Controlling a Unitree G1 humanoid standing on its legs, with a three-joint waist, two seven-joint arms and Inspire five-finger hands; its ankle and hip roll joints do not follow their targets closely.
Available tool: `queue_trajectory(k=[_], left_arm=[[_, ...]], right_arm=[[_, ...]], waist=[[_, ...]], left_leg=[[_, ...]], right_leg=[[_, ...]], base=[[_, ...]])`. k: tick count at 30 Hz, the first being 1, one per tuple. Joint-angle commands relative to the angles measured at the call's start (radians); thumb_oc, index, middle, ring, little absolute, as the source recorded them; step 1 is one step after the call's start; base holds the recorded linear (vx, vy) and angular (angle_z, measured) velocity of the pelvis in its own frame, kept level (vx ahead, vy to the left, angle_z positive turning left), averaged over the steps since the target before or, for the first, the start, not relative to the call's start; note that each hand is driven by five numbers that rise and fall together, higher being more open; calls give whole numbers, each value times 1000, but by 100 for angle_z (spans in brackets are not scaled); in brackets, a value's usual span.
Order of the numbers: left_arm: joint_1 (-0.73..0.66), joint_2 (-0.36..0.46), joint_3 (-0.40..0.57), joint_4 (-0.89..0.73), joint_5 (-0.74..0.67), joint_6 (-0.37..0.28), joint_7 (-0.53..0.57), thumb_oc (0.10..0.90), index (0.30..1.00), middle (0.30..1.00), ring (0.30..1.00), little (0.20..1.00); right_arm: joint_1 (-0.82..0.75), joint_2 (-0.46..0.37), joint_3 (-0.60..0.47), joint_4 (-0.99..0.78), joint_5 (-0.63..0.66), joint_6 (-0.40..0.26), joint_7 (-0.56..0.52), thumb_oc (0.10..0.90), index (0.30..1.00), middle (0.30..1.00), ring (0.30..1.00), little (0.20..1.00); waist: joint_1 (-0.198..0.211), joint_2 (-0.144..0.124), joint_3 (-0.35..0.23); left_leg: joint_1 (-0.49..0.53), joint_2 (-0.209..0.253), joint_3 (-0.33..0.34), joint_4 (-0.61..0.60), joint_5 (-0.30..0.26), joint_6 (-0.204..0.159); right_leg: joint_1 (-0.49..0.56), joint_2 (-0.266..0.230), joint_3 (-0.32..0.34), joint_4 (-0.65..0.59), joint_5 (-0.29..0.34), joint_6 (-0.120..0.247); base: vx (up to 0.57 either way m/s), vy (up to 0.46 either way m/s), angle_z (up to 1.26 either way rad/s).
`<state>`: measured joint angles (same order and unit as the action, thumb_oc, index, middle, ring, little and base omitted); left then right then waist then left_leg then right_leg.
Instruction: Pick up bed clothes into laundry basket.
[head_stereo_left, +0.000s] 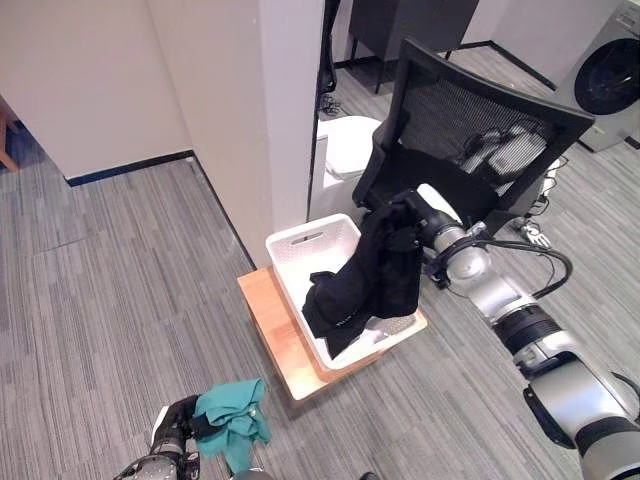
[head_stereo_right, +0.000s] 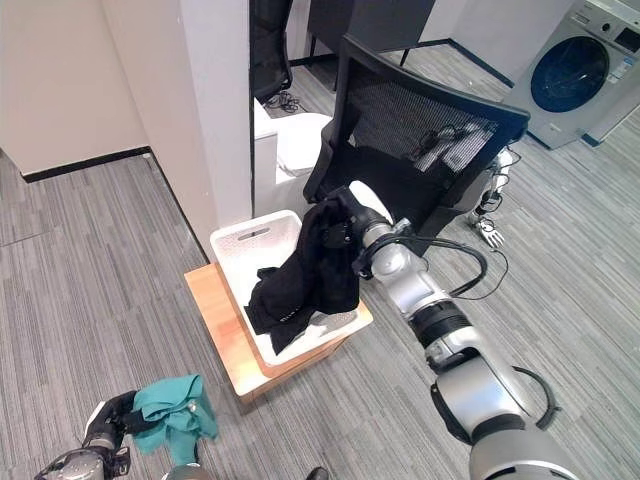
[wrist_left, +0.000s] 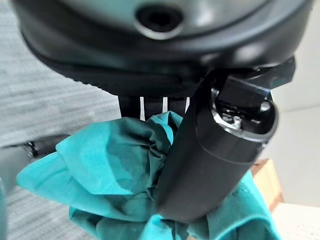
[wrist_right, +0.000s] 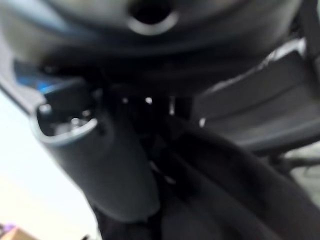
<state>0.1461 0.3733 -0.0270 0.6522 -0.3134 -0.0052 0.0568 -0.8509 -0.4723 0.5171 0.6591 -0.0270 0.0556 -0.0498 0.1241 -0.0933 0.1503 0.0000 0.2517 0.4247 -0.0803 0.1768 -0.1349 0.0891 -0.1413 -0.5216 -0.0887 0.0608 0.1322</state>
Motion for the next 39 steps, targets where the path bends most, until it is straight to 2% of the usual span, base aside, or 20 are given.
queue_trajectory(k=[1, 4, 9, 11, 12, 13, 15, 16, 17, 20, 24, 27, 31, 32, 35, 37, 39], left_arm=[[-40, 109, 20, -118, -17, -82, 17, 400, 300, 300, 300, 300], [-36, 109, 26, -117, -13, -74, 20, 400, 300, 300, 300, 300], [-31, 114, 24, -137, -7, -73, 17, 400, 300, 300, 300, 300], [-29, 119, 24, -144, 0, -75, 11, 400, 300, 300, 300, 300], [-28, 122, 27, -145, 1, -75, 11, 400, 300, 300, 300, 300], [-26, 123, 26, -151, 4, -77, 9, 400, 300, 300, 300, 300], [-21, 129, 26, -165, 6, -81, 5, 400, 300, 300, 300, 300], [-17, 132, 26, -169, 4, -84, 3, 400, 300, 300, 300, 300], [-17, 131, 26, -170, 4, -84, 3, 400, 300, 300, 300, 300], [-12, 138, 25, -180, -2, -90, -6, 400, 300, 300, 300, 300], [-15, 136, 20, -168, 6, -88, -10, 400, 300, 300, 300, 300], [-23, 136, 20, -166, 6, -88, -10, 400, 300, 300, 300, 300], [-28, 143, 45, -166, -1, -82, 1, 400, 300, 300, 300, 300], [-27, 145, 55, -166, 0, -80, 3, 400, 300, 300, 300, 300], [-3, 155, 94, -175, 42, -74, 6, 400, 300, 300, 300, 300], [34, 136, 148, -193, 46, -67, -1, 400, 300, 300, 300, 300], [73, 120, 197, -208, 55, -61, -1, 400, 300, 300, 300, 300]], right_arm=[[-214, 30, -54, -3, 35, -67, -85, 400, 300, 300, 300, 300], [-193, 71, -60, -23, 31, -65, -84, 400, 300, 300, 300, 300], [-171, 86, -63, -1, 11, -61, -91, 400, 300, 300, 300, 300], [-153, 79, -64, 25, -6, -52, -91, 400, 300, 300, 300, 300], [-143, 75, -66, 35, -15, -49, -91, 400, 300, 300, 300, 300], [-133, 69, -68, 51, -23, -47, -93, 400, 300, 300, 300, 300], [-114, 67, -72, 94, -32, -40, -92, 400, 300, 300, 300, 300], [-115, 58, -70, 120, -39, -38, -89, 547, 521, 521, 521, 521], [-116, 58, -70, 124, -39, -40, -89, 800, 900, 900, 900, 900], [-123, 35, -46, 196, -62, -40, -72, 800, 900, 900, 900, 900], [-130, 22, -36, 187, -61, -43, -63, 800, 900, 900, 900, 900], [-136, 4, -31, 141, -45, -53, -60, 800, 900, 900, 900, 900], [-138, -58, -44, 4, -35, -63, -68, 800, 900, 900, 900, 900], [-135, -87, -57, -49, -30, -64, -68, 800, 900, 900, 900, 900], [-62, -205, -137, -242, -26, -72, -73, 800, 900, 900, 900, 900], [65, -301, -246, -386, -28, -91, -87, 800, 900, 900, 900, 900], [250, -350, -398, -476, -32, -99, -94, 800, 900, 900, 900, 900]], waist=[[30, -92, 30], [35, -97, 33], [44, -98, 46], [47, -93, 60], [46, -88, 60], [49, -83, 71], [50, -68, 78], [51, -62, 83], [51, -62, 83], [55, -36, 95], [50, -20, 92], [41, -15, 84], [20, -19, 67], [14, -21, 66], [-15, -26, 47], [-46, -26, 37], [-71, -22, 27]], left_leg=[[2, 38, -37, 5, -87, -25], [-2, 37, -42, 5, -89, -23], [-8, 34, -47, 6, -89, -21], [-19, 33, -51, 7, -86, -21], [-17, 34, -69, 6, -104, -30], [-31, 30, -55, 7, -83, -21], [-34, 31, -74, 6, -98, -31], [-40, 30, -76, 6, -95, -32], [-41, 30, -76, 6, -95, -32], [-61, 27, -82, 5, -84, -36], [-64, 23, -86, 4, -81, -36], [-56, 22, -85, 4, -84, -36], [-36, 25, -81, 5, -90, -37], [-39, 22, -62, 5, -71, -27], [-22, 22, -52, 7, -79, -27], [-9, 22, -44, 9, -86, -26], [1, 22, -38, 9, -91, -25]], right_leg=[[-31, -65, -23, 21, 17, 32], [-34, -63, -25, 21, 17, 29], [-35, -65, -34, 22, 17, 29], [-45, -69, -38, 25, 20, 30], [-39, -64, -20, 18, 7, 40], [-52, -71, -40, 26, 21, 30], [-49, -68, -23, 19, 6, 40], [-53, -70, -24, 18, 6, 41], [-54, -70, -24, 19, 7, 40], [-67, -76, -28, 19, 5, 39], [-67, -78, -25, 18, 0, 36], [-62, -78, -21, 17, -4, 34], [-46, -78, -14, 16, -9, 31], [-52, -83, -31, 20, 6, 23], [-45, -84, -22, 17, 4, 25], [-38, -87, -18, 18, 2, 28], [-33, -90, -16, 18, 1, 31]], base=[[4, -16, 6], [8, -16, 8], [4, -2, 5], [27, -1, 3], [-18, 6, 3], [62, -1, 8], [23, 6, 10], [-20, 9, 6], [0, 0, 0], [-6, 8, 1], [0, 0, 0], [0, 0, 0], [-20, 8, -2], [-75, 27, 0], [-22, 35, 0], [10, 37, 1], [7, 14, 6]])
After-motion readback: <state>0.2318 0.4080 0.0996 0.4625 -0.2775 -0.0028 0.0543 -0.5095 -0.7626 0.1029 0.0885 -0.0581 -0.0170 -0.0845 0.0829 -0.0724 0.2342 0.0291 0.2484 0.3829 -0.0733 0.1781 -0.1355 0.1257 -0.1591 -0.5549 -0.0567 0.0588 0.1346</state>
